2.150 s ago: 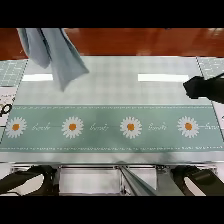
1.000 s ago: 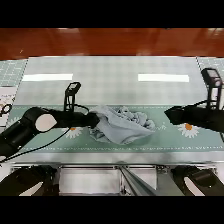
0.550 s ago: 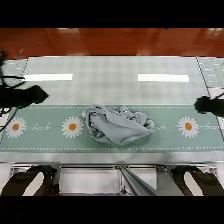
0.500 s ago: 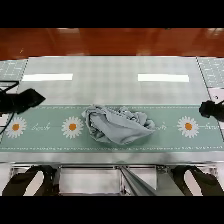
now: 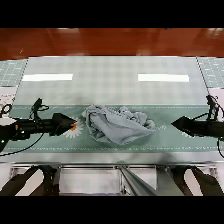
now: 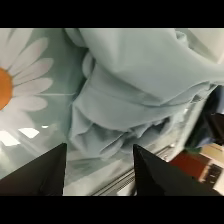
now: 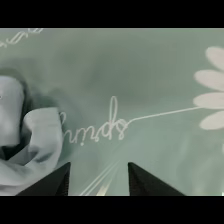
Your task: Fold the shirts.
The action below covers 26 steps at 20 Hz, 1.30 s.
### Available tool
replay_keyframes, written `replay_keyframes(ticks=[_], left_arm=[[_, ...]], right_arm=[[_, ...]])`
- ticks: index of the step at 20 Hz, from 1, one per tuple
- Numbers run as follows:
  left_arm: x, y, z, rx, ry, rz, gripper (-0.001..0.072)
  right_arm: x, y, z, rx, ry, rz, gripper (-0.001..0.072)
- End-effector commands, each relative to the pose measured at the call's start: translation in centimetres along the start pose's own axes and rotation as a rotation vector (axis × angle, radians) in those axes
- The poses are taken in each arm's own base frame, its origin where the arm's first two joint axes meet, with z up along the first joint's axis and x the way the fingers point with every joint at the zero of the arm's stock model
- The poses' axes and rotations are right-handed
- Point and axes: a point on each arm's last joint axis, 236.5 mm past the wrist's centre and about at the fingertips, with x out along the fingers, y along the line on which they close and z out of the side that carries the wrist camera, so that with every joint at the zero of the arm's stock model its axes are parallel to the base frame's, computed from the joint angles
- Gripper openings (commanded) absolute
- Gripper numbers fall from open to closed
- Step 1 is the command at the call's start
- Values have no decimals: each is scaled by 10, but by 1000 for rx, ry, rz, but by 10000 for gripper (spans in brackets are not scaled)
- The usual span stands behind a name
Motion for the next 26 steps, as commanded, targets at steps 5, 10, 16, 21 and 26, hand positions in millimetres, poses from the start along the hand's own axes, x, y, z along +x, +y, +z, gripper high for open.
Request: replay_keyframes(ticks=[5,10,16,21,26], left_arm=[[58,-13,40,41,-69,-45,506],[91,-47,35,164,38,-55,19],[76,-52,45,216,48,-58,17],[76,-50,45,220,50,-51,17],[76,-50,45,219,51,-51,17]], right_arm=[[6,14,-20,-13,79,59,413],[5,13,-25,-16,100,56,414],[25,21,-73,69,235,141,413],[40,43,-73,145,270,282,414],[60,55,-59,231,282,392,413]])
